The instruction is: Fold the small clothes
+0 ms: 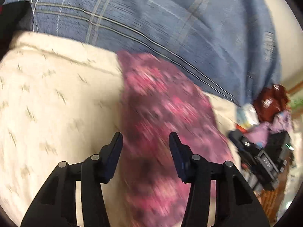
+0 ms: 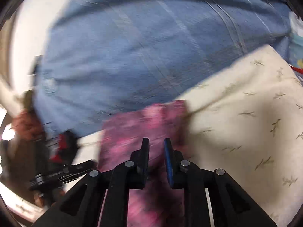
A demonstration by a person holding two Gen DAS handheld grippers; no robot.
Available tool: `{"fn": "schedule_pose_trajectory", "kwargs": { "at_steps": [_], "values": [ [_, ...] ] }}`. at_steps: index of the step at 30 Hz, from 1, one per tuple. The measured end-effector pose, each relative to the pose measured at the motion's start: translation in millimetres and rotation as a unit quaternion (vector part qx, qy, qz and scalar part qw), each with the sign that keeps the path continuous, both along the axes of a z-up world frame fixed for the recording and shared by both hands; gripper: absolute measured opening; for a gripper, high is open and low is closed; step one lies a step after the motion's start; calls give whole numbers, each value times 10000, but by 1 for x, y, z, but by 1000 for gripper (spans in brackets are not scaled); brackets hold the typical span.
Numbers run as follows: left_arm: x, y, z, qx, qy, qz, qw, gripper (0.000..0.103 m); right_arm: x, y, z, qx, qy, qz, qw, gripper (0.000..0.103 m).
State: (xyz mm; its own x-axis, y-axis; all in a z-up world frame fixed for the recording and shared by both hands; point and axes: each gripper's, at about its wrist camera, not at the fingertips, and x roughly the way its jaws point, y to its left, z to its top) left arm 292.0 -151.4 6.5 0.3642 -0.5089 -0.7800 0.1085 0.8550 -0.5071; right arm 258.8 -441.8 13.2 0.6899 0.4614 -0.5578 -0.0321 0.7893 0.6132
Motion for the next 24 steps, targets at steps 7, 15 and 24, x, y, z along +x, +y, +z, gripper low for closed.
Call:
{"fn": "schedule_pose_trajectory", "kwargs": {
  "at_steps": [7,15,24],
  "values": [
    [-41,-2,-22,223,175,-18,9996,52,-14,12,-11,-255,220,139,9993,10],
    [-57,15,-8,280,212,9,9994,58,-45,-3,-20,-665,355,-289,9967,30],
    [-99,-15,-37,908,60,-360,9952,57,-113,5,-55,-1027,392,-168,9938,5]
  ]
}}
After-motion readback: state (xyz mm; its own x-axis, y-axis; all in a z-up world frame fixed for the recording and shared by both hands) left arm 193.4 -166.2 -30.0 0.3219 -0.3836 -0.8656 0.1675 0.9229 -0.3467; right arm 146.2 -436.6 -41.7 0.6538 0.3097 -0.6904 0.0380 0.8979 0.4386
